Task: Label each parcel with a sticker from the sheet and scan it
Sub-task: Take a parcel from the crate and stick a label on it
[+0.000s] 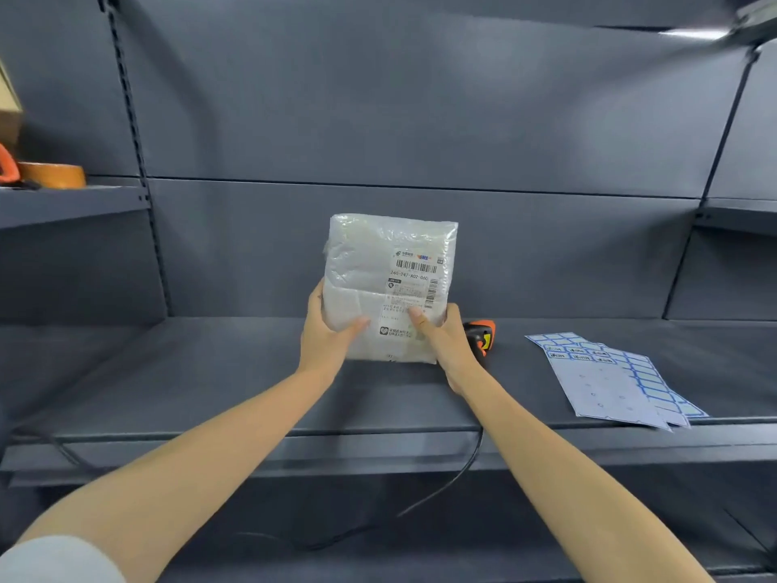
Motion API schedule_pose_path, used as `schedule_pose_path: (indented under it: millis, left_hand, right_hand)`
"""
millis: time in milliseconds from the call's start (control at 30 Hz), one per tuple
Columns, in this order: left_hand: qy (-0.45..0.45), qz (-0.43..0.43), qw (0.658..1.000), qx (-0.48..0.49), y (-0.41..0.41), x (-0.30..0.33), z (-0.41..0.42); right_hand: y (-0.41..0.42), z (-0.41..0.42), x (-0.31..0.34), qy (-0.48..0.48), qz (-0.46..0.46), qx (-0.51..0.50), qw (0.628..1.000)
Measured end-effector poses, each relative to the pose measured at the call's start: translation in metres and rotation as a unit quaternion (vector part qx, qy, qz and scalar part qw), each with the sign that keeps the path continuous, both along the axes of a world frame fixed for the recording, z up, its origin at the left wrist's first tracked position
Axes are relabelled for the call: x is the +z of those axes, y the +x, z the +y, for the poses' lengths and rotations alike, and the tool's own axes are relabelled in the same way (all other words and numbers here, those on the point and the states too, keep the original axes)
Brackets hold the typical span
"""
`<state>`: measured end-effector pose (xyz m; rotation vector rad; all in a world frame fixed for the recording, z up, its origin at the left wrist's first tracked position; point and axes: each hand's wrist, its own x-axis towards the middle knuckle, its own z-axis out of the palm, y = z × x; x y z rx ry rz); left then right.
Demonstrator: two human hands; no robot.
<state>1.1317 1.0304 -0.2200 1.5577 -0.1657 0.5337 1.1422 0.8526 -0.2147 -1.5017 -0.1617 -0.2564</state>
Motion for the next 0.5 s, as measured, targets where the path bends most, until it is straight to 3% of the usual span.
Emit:
schedule_pose_path:
  millis: [200, 333, 400, 500]
  left_hand:
    - [-0.009, 0.035, 0.997, 0.064, 0.009, -0.027, -0.011]
    - [-0.005, 0.033, 0.998, 0.052, 0.016, -0.033, -0.007]
    - [-0.003, 0.035, 0.998, 0.048, 0.02, -0.034, -0.006]
    - [-0.007, 0.043, 0.998, 0.044, 0.027, -0.036, -0.003]
  right_hand:
    - [0.003, -0.014, -0.016, -0.091, 0.051, 0.027, 0.994]
    - [0.013, -0.023, -0.009, -0.126, 0.062, 0.042, 0.989]
    - [0.026, -0.029, -0.003, -0.194, 0.056, -0.067, 0.977]
    - [0.045, -0.037, -0.006, -0.342, 0.088, -0.257, 0.899]
